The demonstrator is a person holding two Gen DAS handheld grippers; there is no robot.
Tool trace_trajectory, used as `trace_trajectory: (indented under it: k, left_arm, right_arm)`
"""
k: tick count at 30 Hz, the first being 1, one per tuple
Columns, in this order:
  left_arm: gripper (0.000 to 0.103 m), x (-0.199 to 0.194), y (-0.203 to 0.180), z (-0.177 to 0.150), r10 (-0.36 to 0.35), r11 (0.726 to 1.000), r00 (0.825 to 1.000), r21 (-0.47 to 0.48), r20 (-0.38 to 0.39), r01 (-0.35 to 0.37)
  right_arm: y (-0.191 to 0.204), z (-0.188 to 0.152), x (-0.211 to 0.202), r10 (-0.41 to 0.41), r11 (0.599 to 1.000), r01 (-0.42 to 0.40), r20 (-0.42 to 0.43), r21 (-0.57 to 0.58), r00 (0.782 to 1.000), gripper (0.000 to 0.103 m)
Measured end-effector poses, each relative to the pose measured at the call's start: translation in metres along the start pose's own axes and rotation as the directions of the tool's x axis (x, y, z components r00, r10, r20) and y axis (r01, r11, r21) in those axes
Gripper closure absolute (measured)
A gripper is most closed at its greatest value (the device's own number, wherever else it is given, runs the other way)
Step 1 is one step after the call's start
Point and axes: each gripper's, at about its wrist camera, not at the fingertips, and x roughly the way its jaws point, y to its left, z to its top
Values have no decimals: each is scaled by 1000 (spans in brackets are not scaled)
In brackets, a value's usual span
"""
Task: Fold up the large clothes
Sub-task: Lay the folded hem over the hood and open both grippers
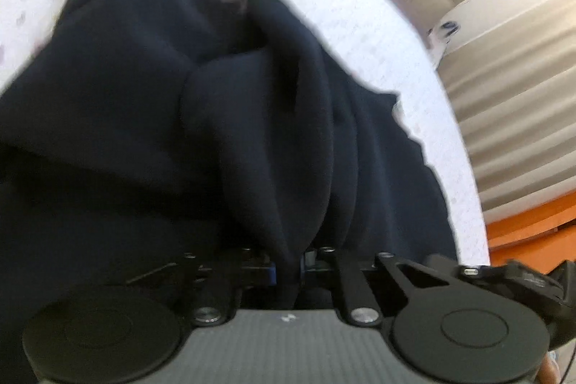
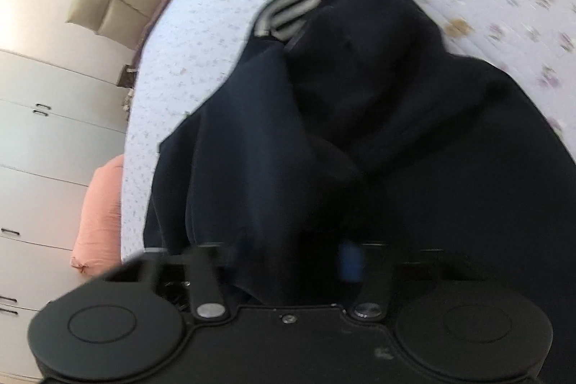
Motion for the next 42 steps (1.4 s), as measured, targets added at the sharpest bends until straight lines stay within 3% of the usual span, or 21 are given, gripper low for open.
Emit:
trace_trajectory:
  k: [1,3,6,9,10,13,15,16,17,18,19,20,23,25,29,32,33,35,38,40,42]
  left_arm:
    - [93,-10,-3,1,-17,1000,1000,11,26,16]
    - [94,-39,-3,2,-95,995,992,6,84,95]
    - [94,-82,0,7,-219,975,964,-8,150,222]
    - [92,-92,8,1,-329,942,938,-33,111,334]
    - [92,-88,11,-4,-336,940,939,-36,80,339]
    - [92,-60,24,-27,-233,971,972,-67,-30,230]
    - [92,-43,39,-44,-127,989,988,-91,-85,119]
    - [93,-38,45,-51,-63,994,992,-91,-106,53]
    - [96,-36,50,-55,-12,996,993,-87,-115,2]
    - [97,-39,55,-57,3,995,994,-96,-110,-13]
    - [96,-44,57,-56,-2,994,995,-113,-97,-9]
    - [97,-50,55,-53,10,994,996,-105,-84,-19]
    - [96,-71,30,-34,9,1000,999,1,-33,-9]
    - [92,-74,3,-18,-69,996,998,62,-4,70]
    - [92,-45,-41,-9,-160,978,987,138,-2,159]
    - [92,-2,-46,-23,-116,982,991,140,-70,125]
    - [91,11,-41,-32,-60,989,992,131,-112,74]
    - [92,32,-27,-38,18,993,987,118,-159,1]
    - [92,28,-11,-42,-54,998,988,2,-142,55]
    - [92,13,-15,-46,-45,999,994,21,-102,47]
    - [93,-5,-24,-49,-29,998,998,58,-59,32]
  right_arm:
    - [6,2,-5,-1,1000,1,0,-23,1000,94]
    - [21,5,-22,28,997,-25,39,-70,999,94]
    - [39,6,-60,110,987,-102,56,-126,992,95]
    - [47,4,-75,84,983,-72,63,-170,995,96]
    - [42,1,-77,52,983,-39,67,-180,996,96]
    - [14,-1,-58,-82,985,90,63,-146,995,96]
    - [-13,-1,-33,-197,974,198,23,-113,980,93]
    - [-25,-1,-20,-277,956,272,-32,-107,960,78]
    - [-33,0,-14,-288,955,281,-76,-93,954,81]
    - [-34,2,-19,-266,962,261,-70,-81,961,78]
    - [-29,5,-25,-258,964,251,-75,-93,963,67]
    - [-22,8,-31,-270,958,260,-69,-123,961,63]
    - [12,9,-55,-321,906,314,25,-284,947,62]
    - [38,5,-64,-315,864,320,79,-389,946,59]
    - [66,-12,-47,-220,852,230,77,-470,973,59]
    - [69,-29,-2,-237,812,238,73,-533,969,66]
    - [65,-35,10,-258,804,248,59,-541,964,74]
    - [51,-46,35,-327,794,279,8,-540,945,77]
    - [39,-44,34,-297,799,255,13,-544,955,82]
    - [40,-35,18,-261,822,222,0,-524,965,76]
    - [44,-33,-5,-229,816,208,29,-540,973,75]
